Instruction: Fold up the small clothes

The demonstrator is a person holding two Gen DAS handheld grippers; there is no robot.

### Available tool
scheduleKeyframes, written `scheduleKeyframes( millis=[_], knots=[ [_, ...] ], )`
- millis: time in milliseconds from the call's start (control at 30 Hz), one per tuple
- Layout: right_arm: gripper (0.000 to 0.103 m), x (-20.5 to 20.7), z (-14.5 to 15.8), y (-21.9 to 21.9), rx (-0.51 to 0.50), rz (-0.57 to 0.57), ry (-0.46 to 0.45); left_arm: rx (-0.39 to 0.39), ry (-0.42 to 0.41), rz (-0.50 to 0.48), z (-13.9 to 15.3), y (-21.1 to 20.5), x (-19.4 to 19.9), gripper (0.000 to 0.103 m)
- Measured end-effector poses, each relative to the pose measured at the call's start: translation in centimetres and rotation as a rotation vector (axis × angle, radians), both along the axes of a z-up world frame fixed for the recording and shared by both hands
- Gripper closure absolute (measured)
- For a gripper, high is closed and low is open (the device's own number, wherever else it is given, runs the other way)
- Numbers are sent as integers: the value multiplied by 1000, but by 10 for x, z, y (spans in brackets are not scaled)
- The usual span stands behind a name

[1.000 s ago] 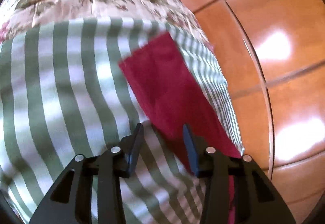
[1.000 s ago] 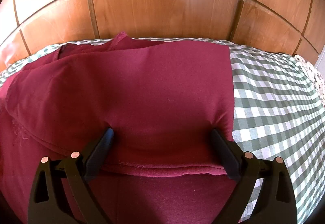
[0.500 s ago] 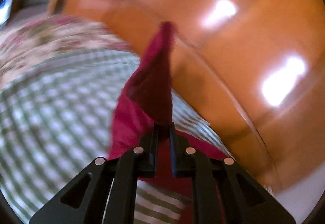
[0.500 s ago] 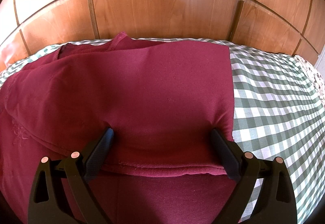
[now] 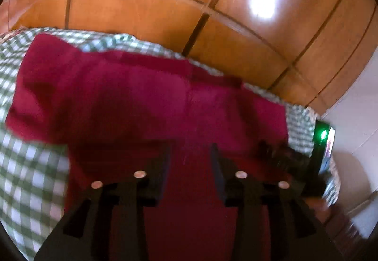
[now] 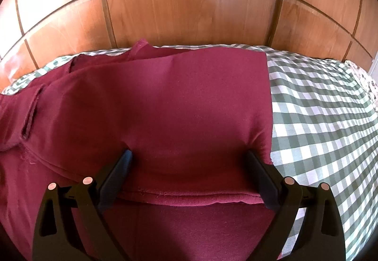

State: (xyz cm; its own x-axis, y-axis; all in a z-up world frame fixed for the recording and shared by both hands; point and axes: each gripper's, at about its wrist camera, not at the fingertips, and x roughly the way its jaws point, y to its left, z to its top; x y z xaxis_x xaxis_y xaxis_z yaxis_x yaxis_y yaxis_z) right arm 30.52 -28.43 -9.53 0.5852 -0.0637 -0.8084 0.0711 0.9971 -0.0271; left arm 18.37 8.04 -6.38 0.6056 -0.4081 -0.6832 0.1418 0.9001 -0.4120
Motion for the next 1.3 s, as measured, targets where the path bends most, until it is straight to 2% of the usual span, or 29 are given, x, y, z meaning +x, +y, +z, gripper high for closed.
scheduleKeyframes(
  millis=[67,100,133,200,333,400,467,533,600,633,733,867,1000,1067,1167,1300],
  knots=[
    [12,-1,6,2,-6,-3,-7,42,2,6,-6,4,-14,68],
    [19,-4,12,6,12,8,-25,56,9,16,-11,10,-21,68],
    [26,-6,19,9,52,24,-44,65,16,26,-16,15,-27,68],
    [32,-7,32,25,179,80,-57,87,28,52,-24,23,-32,68],
    [52,4,39,81,319,252,-9,63,57,99,-40,44,-38,67],
    [55,18,32,112,381,307,61,62,55,95,-42,46,-42,67],
    [56,29,23,131,411,321,106,53,61,89,-51,46,-34,66],
    [69,40,13,153,423,335,150,24,64,95,-55,47,-30,66],
    [77,47,9,171,402,349,171,10,63,96,-55,50,-31,66],
    [90,47,12,178,380,365,167,5,58,95,-57,51,-32,66],
    [97,36,43,181,347,403,66,3,49,94,-60,52,-37,66],
    [97,12,112,144,376,384,-127,6,46,95,-62,54,-40,66],
    [97,3,140,85,351,262,-220,10,45,94,-62,49,-40,66],
    [97,2,136,57,340,192,-218,12,46,95,-62,47,-39,66],
    [97,2,112,12,316,61,-175,17,51,98,-60,42,-29,66],
    [97,2,61,-30,309,-63,-67,19,62,99,-58,41,-27,66]
  ],
)
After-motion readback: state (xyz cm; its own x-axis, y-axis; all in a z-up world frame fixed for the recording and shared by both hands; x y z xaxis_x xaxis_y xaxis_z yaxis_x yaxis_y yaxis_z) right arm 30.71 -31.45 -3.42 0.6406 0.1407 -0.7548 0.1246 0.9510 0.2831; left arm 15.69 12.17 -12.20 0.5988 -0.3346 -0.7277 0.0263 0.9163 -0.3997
